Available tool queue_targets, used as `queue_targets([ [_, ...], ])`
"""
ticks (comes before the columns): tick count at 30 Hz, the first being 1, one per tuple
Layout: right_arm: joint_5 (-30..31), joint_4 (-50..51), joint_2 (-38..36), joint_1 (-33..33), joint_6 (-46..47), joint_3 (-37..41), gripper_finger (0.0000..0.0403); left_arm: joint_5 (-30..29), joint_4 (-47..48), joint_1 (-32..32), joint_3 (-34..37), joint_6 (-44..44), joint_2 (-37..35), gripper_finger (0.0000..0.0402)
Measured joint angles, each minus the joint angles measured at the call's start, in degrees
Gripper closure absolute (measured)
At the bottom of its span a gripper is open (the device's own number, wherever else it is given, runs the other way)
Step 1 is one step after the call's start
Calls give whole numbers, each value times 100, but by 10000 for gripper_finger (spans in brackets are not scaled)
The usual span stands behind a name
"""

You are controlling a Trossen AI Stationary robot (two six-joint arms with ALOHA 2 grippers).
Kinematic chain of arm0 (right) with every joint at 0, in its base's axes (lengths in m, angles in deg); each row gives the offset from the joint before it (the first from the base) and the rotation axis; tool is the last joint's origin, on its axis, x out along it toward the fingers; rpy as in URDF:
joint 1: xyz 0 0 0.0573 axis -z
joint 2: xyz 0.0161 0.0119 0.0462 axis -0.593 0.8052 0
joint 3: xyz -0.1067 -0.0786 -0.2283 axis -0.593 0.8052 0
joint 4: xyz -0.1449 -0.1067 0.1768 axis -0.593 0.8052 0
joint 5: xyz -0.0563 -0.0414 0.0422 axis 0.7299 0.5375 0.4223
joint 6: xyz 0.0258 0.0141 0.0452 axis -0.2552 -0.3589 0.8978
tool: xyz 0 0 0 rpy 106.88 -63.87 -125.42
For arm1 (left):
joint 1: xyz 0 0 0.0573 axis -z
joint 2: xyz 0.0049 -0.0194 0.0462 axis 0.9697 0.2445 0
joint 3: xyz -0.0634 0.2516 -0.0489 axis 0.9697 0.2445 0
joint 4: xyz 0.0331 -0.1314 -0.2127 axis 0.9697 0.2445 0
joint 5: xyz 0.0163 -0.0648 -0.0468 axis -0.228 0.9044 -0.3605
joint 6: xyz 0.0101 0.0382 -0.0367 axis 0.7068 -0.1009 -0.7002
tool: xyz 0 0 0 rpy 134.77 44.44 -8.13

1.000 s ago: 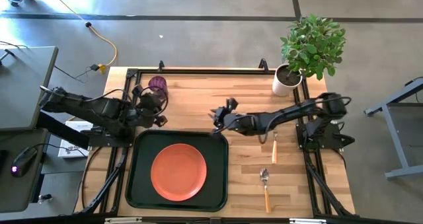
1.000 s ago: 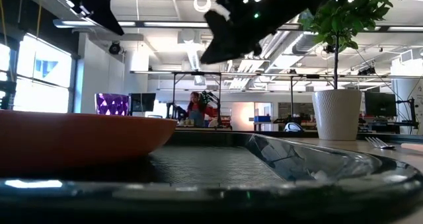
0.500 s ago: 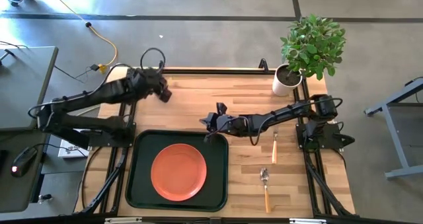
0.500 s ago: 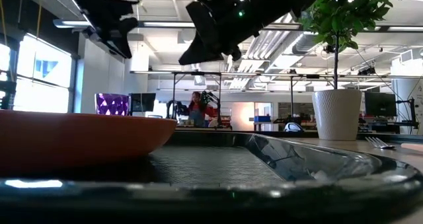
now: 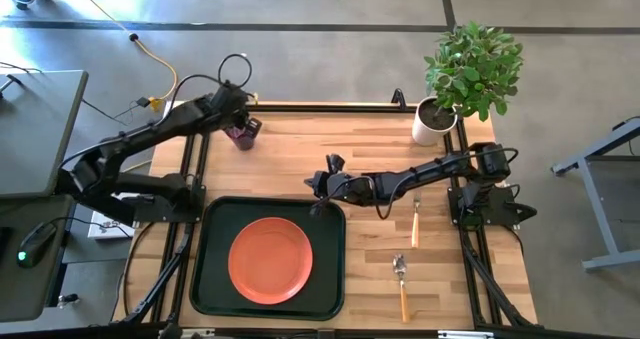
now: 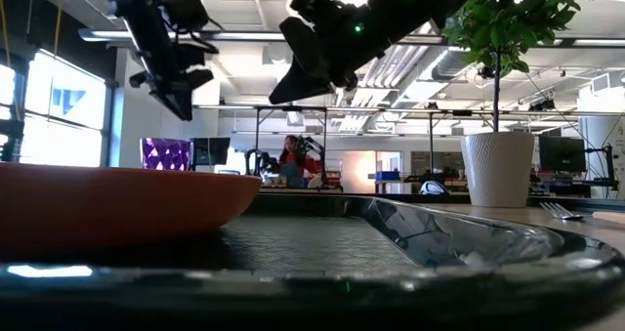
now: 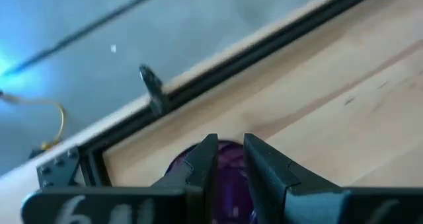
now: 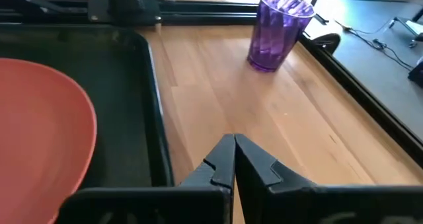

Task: Pick and place plate/cup/fork/spoon on tray
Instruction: Put the violet glass on the black serving tray to the top left of the orange plate

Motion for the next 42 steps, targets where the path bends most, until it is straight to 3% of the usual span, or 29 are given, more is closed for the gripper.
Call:
queue_targets([
  [14,120,349,0,77,72,4,402,-285,86,-394,-211,506,256,338],
  [27,107,299,0,90,144,4,402,-201,1704,-443,-1456,761,1403,334],
  [32,-89,355,0,109,146,4,402,44,1839,-537,-1750,1028,1929,282],
  [37,-154,471,0,109,132,4,402,-326,1959,-703,-2059,1270,2262,214],
  [42,-153,561,0,109,143,4,402,52,2062,-980,-2271,1568,2320,191],
])
